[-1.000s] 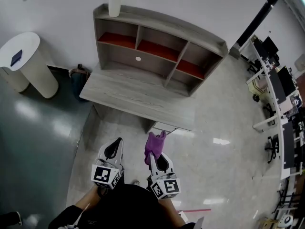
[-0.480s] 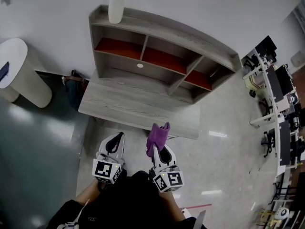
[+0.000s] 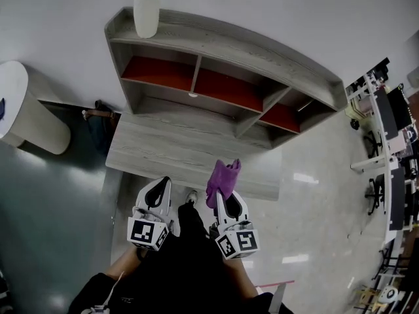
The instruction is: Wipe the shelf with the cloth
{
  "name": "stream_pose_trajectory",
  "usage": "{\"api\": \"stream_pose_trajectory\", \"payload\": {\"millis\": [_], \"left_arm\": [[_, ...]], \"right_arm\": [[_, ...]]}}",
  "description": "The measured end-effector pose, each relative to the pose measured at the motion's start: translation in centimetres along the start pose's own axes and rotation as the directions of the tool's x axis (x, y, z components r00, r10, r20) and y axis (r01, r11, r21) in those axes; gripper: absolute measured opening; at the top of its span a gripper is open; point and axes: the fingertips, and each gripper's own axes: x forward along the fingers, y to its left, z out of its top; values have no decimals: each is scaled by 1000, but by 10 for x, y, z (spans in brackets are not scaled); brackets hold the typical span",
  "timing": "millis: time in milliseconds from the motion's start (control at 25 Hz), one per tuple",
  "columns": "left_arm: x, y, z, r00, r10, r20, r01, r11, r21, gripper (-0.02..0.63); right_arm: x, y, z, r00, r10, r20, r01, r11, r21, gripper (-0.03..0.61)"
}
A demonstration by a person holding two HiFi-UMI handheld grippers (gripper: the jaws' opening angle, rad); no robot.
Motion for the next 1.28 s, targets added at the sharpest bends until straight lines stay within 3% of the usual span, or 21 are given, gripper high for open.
{"api": "stream_pose_trajectory", "payload": {"millis": [280, 520, 920, 1280], "left_arm": [[94, 0, 23, 1000, 23, 13, -24, 1000, 16, 5], [152, -9, 41, 1000, 15, 18, -16, 998, 52, 5], [212, 0, 43, 999, -52, -18, 53, 997, 54, 5], [247, 18, 56, 982, -184, -32, 186, 980, 77, 5]], "right_arm": [[74, -58, 26, 999, 51, 6, -51, 999, -11, 80], [118, -117, 44, 1000, 19, 2, -19, 1000, -4, 80], [178, -186, 63, 988, -155, -23, 154, 988, -33, 80], [219, -238, 67, 928, -371, -42, 365, 925, -107, 80]]}}
